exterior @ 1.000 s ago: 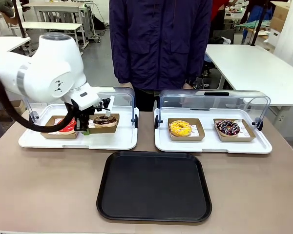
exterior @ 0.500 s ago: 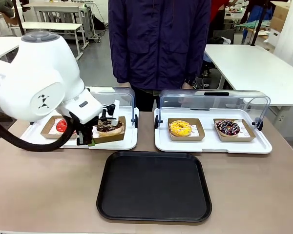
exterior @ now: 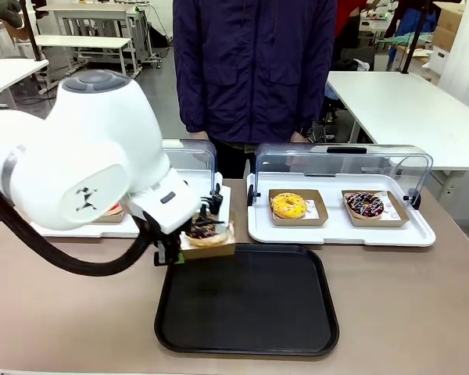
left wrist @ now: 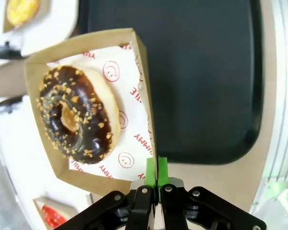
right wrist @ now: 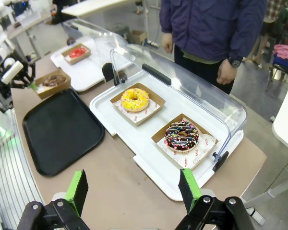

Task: Move the second donut from the left to the tray.
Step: Pick up the Paper togo box containing the Donut indicated by the person and place it on the Handle tray.

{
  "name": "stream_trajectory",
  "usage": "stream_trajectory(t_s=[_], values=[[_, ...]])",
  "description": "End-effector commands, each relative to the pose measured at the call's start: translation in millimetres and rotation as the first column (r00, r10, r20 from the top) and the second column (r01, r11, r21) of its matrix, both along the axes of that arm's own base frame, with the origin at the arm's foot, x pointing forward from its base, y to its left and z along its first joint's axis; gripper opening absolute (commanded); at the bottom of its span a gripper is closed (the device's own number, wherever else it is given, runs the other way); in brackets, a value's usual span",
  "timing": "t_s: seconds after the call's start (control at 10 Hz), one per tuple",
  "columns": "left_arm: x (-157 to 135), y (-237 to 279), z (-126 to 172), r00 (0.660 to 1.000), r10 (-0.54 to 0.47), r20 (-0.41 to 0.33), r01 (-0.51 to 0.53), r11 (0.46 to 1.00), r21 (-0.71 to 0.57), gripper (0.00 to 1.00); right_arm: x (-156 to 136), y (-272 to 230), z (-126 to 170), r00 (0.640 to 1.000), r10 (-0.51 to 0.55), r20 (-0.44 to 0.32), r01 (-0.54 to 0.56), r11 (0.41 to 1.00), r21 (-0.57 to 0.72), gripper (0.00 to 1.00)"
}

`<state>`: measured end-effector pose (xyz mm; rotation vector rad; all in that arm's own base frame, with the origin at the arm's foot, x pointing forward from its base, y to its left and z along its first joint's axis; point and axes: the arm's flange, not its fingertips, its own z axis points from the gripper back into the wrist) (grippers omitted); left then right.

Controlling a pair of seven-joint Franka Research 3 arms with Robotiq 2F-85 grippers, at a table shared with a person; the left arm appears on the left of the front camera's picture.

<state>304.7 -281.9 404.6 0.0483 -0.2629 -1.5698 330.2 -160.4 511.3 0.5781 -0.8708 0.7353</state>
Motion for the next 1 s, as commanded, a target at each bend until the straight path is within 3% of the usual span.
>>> stream_trajectory(t_s=[0.0, 0.5, 0.9], values=[[-5.0, -18.6, -10.8, 1.0, -0.003, 0.016, 0.004, 1.0, -0.024, 0.02, 2.8, -0.2, 1.4, 0.999, 0.013, 0.035, -0.014, 1.0, 0.013, 1.0], [-21.7, -87.2, -46.9, 1.0, -0.023, -0.002, 0.023, 0.998, 0.067, 0.02, 2.8, -0.2, 1.4, 0.999, 0.013, 0.035, -0.014, 1.0, 0.013, 1.0], [-34.2, -103.3, -60.7, 0.999, -0.011, -0.03, 0.015, 0.992, 0.123, 0.02, 2.8, -0.2, 1.4, 0.999, 0.013, 0.035, -0.014, 1.0, 0.013, 1.0]])
